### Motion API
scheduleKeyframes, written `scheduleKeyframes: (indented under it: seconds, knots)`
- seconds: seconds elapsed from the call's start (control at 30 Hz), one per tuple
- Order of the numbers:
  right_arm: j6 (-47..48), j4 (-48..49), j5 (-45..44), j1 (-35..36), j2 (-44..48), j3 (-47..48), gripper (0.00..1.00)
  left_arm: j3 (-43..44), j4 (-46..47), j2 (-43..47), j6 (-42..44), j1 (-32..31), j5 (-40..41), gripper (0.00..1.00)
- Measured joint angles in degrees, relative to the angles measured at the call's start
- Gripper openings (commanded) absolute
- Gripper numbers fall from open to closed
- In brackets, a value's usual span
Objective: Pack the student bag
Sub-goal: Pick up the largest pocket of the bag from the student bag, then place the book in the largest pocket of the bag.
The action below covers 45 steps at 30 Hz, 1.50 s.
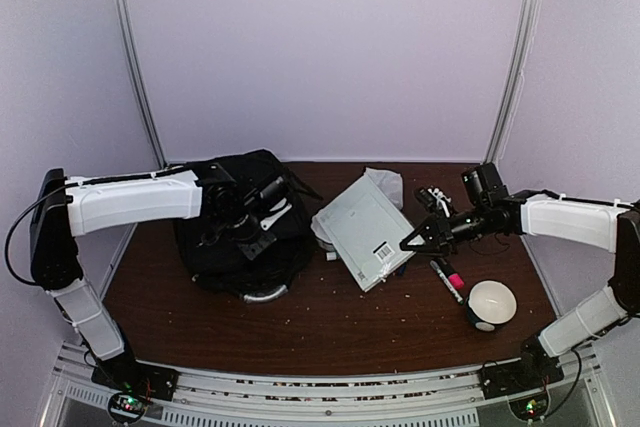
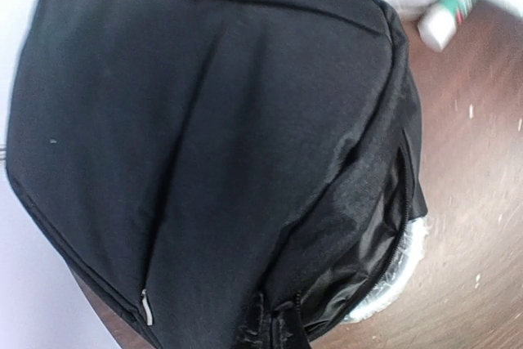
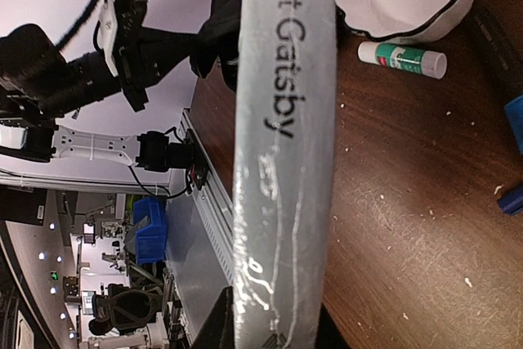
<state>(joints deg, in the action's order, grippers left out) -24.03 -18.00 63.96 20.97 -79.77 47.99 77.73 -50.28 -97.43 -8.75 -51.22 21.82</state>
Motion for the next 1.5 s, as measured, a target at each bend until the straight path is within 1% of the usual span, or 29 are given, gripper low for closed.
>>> scheduleKeyframes:
  seconds: [0.2, 0.37, 0.57, 0.67, 0.83, 0.9, 1.0, 1.13, 1.23, 1.33, 1.5]
  knots:
    - [-1.2, -1.3, 0.6, 3.8, 0.0, 0.0, 0.0, 3.9, -0.3, 1.8, -2.6, 2.3, 0.1, 0.0]
    - [-2.4, -1.5, 0.8, 7.9, -0.5, 0.3, 0.0, 4.5, -1.4, 3.6, -4.5, 3.1, 0.3, 0.0]
    - [-6.0, 0.4, 1.4, 13.5, -7.1, 5.4, 0.0, 4.4, -2.0, 7.5, -7.5, 4.7, -0.2, 0.0]
    - [-10.6, 5.6, 1.7, 15.8, -10.0, 7.2, 0.0, 4.0, -1.0, 9.8, -9.7, 5.9, -1.6, 0.0]
    - [-23.3, 19.4, 2.2, 18.7, -14.5, 7.8, 0.0, 4.0, 0.8, 10.8, -12.4, 6.4, -2.6, 0.0]
    - [-27.8, 23.1, 2.3, 19.6, -17.1, 8.8, 0.0, 4.0, 0.9, 10.8, -13.0, 6.4, -2.9, 0.0]
    - [-34.9, 28.3, 2.1, 21.0, -22.1, 11.8, 0.0, 4.0, 1.0, 10.9, -13.7, 6.4, -3.0, 0.0]
    - [-47.0, 39.5, 1.3, 22.2, -29.5, 15.6, 0.0, 3.1, 1.2, 12.7, -14.7, 6.4, -3.1, 0.0]
    - [-54.2, 46.2, -0.1, 22.8, -33.2, 17.8, 0.0, 1.7, 1.5, 15.2, -15.9, 6.4, -3.0, 0.0]
    - [-58.8, 48.8, -1.8, 23.2, -35.8, 21.0, 0.0, -0.4, 2.3, 18.2, -17.3, 6.4, -3.3, 0.0]
    - [-62.2, 50.0, -5.1, 24.0, -38.2, 25.2, 0.0, -1.4, 2.7, 20.1, -18.6, 6.4, -3.9, 0.0]
